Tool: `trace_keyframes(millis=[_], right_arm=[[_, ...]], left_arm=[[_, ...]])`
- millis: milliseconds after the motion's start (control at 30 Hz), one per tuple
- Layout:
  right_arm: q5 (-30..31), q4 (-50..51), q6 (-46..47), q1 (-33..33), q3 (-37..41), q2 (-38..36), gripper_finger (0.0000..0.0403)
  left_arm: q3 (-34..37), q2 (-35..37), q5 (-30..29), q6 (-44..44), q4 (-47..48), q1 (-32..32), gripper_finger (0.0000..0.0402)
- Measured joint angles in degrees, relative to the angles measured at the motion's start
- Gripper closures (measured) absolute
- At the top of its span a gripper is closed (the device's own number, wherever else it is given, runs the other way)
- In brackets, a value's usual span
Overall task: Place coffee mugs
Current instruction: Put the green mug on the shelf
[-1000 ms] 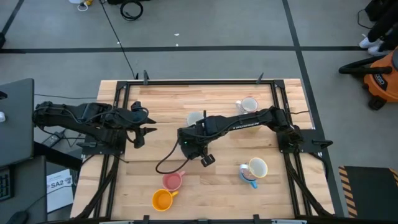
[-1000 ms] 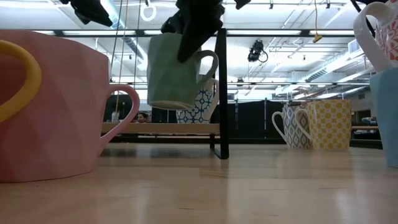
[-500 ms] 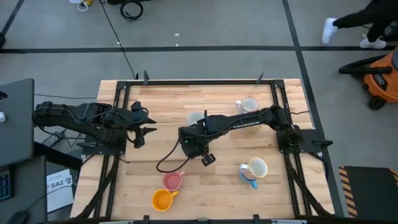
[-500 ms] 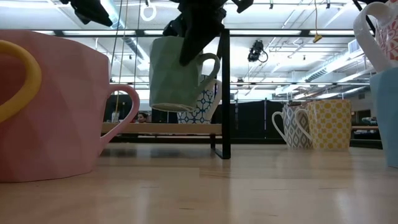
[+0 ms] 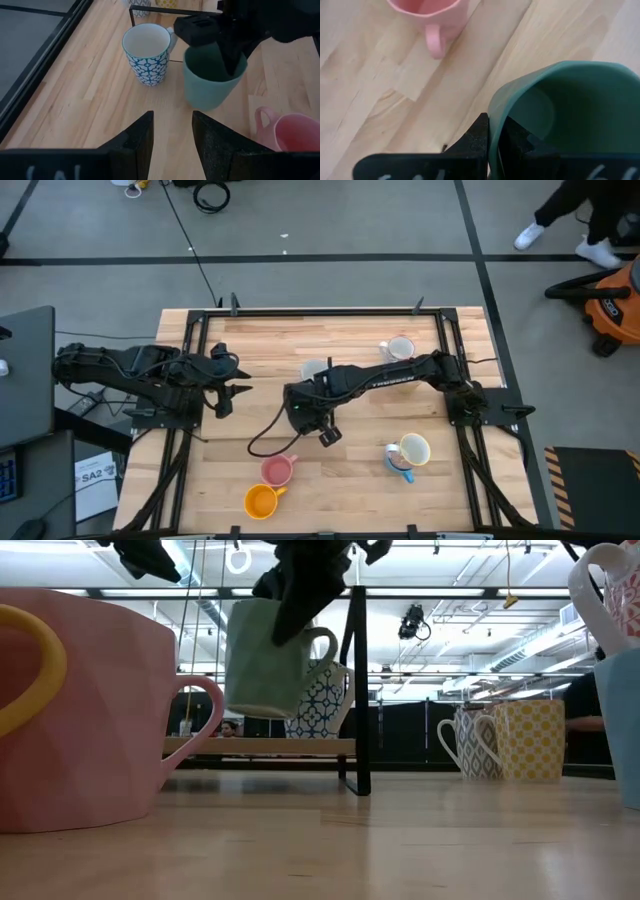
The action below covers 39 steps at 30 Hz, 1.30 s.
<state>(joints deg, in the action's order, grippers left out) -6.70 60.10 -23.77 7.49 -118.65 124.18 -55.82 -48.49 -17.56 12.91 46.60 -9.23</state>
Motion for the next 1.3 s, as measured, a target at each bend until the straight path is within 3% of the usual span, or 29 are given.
trace_keyframes(millis=[500, 1300], right_arm=[[-0.4, -6.5, 0.0, -0.1, -1.1, -0.2, 0.037], [-0.4, -7.2, -0.2, -1.1, 4.3, 0.3, 0.0369]], left_arm=[[0.0, 0.0, 0.0, 0.0, 0.0, 0.0, 0.026], [0.0, 0.0, 0.0, 0.0, -0.1, 0.0, 0.026]])
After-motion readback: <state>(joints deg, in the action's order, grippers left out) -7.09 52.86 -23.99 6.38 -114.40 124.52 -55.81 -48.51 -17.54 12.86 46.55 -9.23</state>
